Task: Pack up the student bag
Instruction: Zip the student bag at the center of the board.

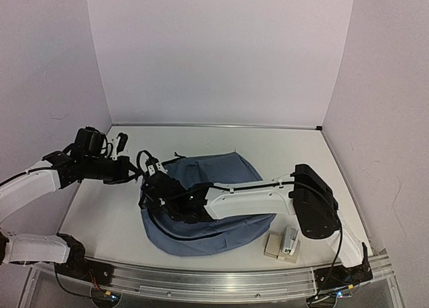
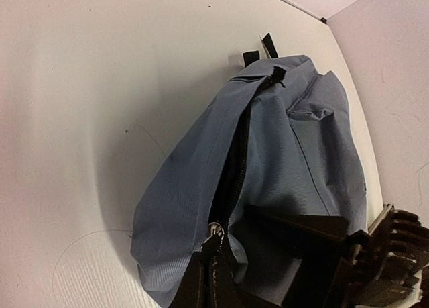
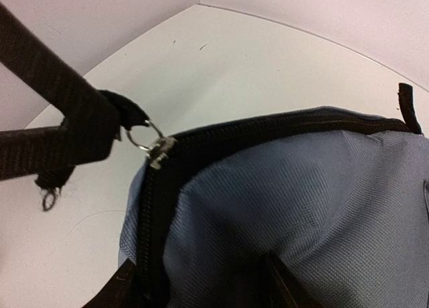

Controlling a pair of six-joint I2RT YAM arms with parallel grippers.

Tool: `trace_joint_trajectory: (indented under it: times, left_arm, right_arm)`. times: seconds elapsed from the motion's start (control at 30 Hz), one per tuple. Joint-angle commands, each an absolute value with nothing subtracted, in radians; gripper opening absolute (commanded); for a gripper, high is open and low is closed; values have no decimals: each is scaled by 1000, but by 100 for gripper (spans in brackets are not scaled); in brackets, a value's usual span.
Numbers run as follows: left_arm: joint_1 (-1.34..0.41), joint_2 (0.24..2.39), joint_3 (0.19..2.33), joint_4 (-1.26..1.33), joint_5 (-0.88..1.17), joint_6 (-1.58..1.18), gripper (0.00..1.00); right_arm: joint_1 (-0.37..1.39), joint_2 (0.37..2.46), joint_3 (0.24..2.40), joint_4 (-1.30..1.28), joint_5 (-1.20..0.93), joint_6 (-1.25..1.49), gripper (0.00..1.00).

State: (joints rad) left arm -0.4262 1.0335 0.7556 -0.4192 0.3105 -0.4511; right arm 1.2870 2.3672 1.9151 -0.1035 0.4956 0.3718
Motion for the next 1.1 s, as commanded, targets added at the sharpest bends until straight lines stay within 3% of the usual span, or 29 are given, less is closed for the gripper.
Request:
trace_joint_trajectory:
  times: [0.0, 0.17, 0.3, 0.6, 0.9, 0.97, 1.07]
  left_arm:
    - [-413, 964, 760, -331, 176, -489, 0]
    - [-411, 993, 744, -327, 179, -495, 0]
    - [-410, 993, 737, -310, 173, -498, 0]
    - [-408, 1001, 741, -314, 173, -497, 0]
    - [-407, 1004, 740, -311, 177, -491, 0]
    - [-407, 1008, 744, -311, 181, -487, 0]
    - [-407, 1015, 749, -311, 190, -480, 0]
  right_arm:
    - [1252, 2204, 1746, -259, 472, 405, 66]
    - [1252, 1939, 1530, -250, 439, 492, 89]
    - [1221, 1773, 1353, -297, 446, 624, 95]
    - [1053, 1488, 947, -333, 365, 856, 89]
    - [919, 1297, 715, -340, 305, 959, 86]
    - [916, 1287, 691, -329, 287, 968, 82]
    - [917, 1294, 672, -275, 248, 958, 68]
